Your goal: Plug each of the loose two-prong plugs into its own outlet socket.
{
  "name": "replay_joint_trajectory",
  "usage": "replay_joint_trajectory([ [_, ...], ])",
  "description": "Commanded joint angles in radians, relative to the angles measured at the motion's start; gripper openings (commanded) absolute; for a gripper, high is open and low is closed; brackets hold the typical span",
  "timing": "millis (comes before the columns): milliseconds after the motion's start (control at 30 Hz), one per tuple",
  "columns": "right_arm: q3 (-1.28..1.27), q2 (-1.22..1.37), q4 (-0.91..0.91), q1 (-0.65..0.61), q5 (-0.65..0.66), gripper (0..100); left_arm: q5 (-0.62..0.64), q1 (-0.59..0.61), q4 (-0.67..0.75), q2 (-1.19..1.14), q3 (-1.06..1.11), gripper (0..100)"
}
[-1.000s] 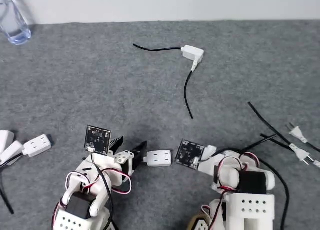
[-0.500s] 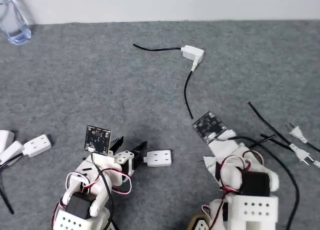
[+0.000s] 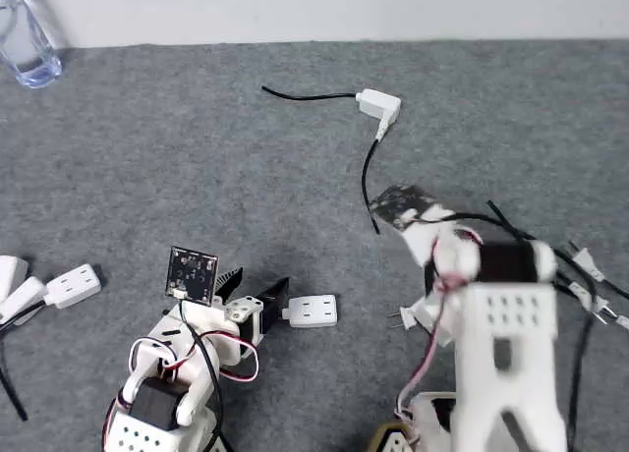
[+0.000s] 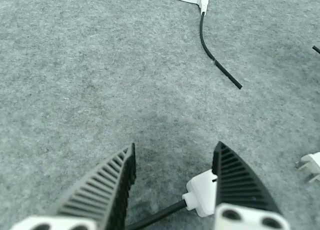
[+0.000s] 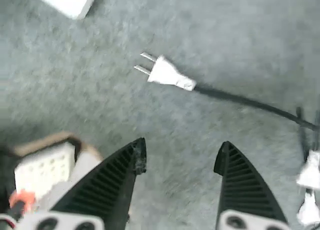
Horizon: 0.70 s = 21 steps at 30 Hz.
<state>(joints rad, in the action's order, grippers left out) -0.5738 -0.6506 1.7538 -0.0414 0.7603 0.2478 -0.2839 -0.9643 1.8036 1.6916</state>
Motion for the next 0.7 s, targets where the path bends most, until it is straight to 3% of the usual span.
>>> replay_joint_trajectory([
  [0,0.060,0.140,-0.002,0.004,0.155,21.8,-0.003,0.005,-0.006,0.012,-0.008,24],
  [200,0.054,0.325,-0.150,0.030,0.367,21.8,-0.003,0.005,-0.006,0.012,-0.008,24],
  [400,-0.035,0.418,-0.255,0.035,0.861,21.8,-0.003,0.005,-0.006,0.012,-0.008,24],
  [667,-0.241,0.438,-0.541,0.019,0.891,21.7,-0.005,0.005,-0.005,0.012,-0.008,24],
])
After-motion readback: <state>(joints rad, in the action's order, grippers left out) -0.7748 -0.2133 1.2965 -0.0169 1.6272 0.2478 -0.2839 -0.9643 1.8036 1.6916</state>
